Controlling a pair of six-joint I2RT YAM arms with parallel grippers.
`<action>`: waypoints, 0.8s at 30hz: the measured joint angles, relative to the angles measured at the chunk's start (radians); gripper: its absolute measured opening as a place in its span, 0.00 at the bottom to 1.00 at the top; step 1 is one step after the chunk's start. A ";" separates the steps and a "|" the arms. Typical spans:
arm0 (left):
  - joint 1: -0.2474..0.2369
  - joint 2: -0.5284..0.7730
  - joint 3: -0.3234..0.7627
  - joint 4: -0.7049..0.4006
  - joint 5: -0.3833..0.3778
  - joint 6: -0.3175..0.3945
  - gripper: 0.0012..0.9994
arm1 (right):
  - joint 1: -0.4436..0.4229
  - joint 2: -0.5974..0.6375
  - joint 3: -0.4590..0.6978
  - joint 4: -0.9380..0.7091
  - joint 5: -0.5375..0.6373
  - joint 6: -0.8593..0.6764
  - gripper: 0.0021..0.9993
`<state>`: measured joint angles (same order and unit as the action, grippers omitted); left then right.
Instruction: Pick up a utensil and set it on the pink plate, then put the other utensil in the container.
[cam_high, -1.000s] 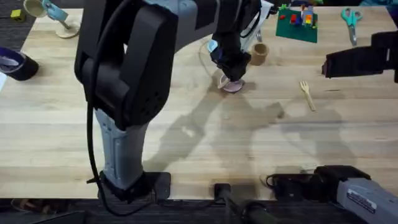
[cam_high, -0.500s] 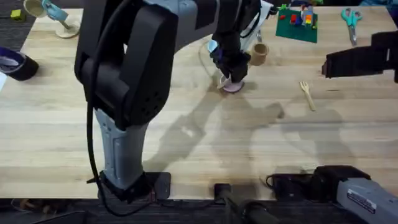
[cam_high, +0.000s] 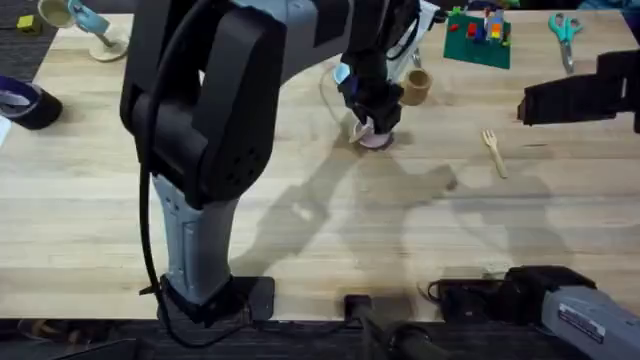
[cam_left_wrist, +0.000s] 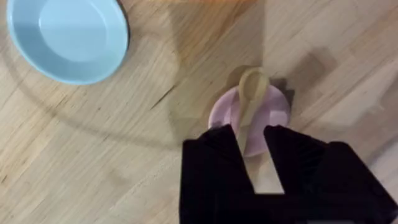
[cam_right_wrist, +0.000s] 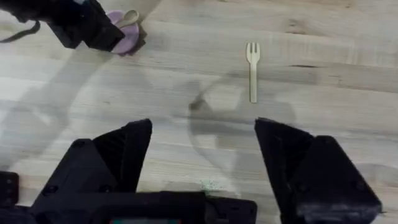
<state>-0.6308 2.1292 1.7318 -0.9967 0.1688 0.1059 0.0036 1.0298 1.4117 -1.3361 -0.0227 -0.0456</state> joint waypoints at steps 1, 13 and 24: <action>0.000 0.000 0.010 -0.009 0.000 0.000 0.33 | 0.000 0.000 0.000 0.000 0.000 0.000 1.00; 0.000 0.000 0.281 -0.230 -0.001 0.011 0.68 | 0.000 0.000 0.000 0.000 0.000 0.000 1.00; 0.039 -0.053 0.359 -0.385 -0.004 0.072 1.00 | 0.000 0.000 0.000 0.000 0.000 0.000 1.00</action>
<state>-0.5914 2.0760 2.0907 -1.3814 0.1650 0.1775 0.0036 1.0297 1.4117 -1.3361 -0.0227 -0.0456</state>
